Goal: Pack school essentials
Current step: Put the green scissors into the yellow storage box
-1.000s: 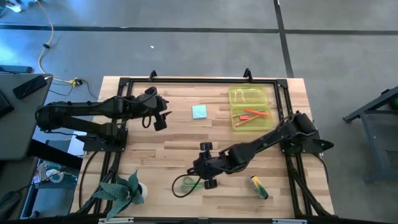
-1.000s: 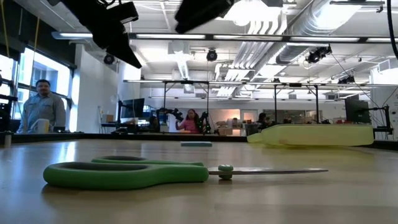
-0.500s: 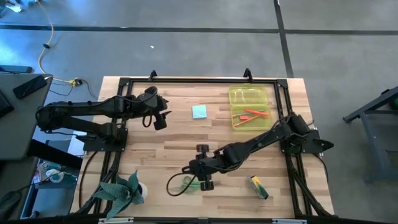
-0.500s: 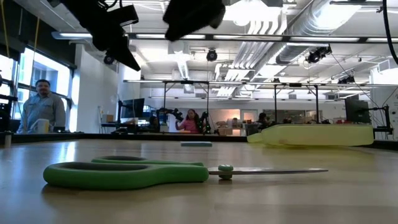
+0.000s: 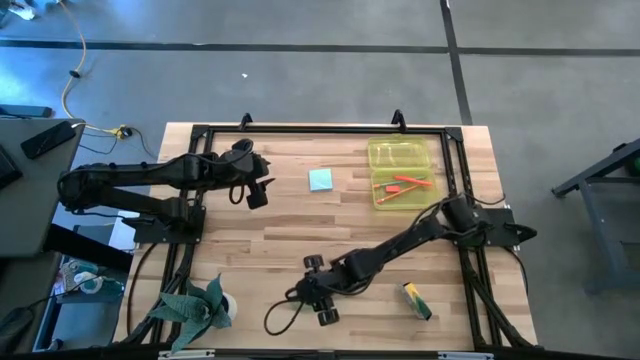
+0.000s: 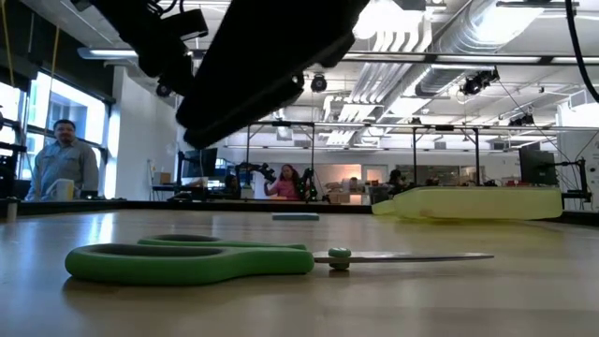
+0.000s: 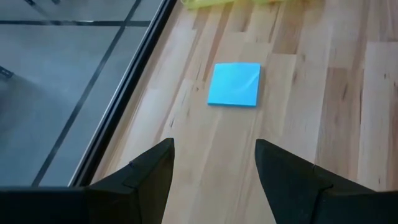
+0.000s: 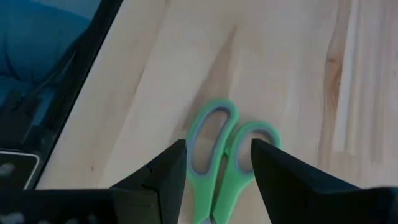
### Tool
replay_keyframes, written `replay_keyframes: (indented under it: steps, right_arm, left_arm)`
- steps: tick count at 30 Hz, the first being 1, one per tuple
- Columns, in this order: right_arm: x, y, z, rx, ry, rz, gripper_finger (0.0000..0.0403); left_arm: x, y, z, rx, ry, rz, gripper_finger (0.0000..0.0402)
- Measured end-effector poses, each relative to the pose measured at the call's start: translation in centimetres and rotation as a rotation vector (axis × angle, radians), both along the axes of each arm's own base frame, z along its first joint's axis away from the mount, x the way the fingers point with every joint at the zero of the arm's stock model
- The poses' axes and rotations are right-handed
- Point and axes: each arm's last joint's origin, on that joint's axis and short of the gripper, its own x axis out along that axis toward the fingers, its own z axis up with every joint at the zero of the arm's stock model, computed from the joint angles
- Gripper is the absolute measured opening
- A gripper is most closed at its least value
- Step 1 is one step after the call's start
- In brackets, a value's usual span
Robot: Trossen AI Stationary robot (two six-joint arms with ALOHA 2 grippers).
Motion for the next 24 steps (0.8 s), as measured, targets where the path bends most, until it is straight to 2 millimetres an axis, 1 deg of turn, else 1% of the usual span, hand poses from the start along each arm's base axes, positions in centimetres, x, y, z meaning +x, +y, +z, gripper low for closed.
replay_keyframes:
  steps: [10, 13, 18, 24]
  right_arm:
    - [1.0, 0.5, -2.9, -0.001, -0.015, 0.004, 0.0171]
    - [1.1, 0.5, -3.4, -0.002, -0.007, 0.005, 0.0171]
    - [1.4, 0.3, -3.7, 0.023, -0.009, 0.008, 0.0171]
    - [1.8, -0.4, -5.0, 0.024, 0.026, -0.013, 0.0171]
  left_arm:
    - [0.0, 0.0, 0.0, 0.000, 0.000, 0.001, 0.0213]
    - [0.0, 0.0, 0.0, 0.001, 0.000, 0.001, 0.0213]
    - [0.0, 0.0, 0.0, 0.001, 0.000, 0.001, 0.0213]
    - [0.0, 0.0, 0.0, 0.001, -0.001, 0.001, 0.0213]
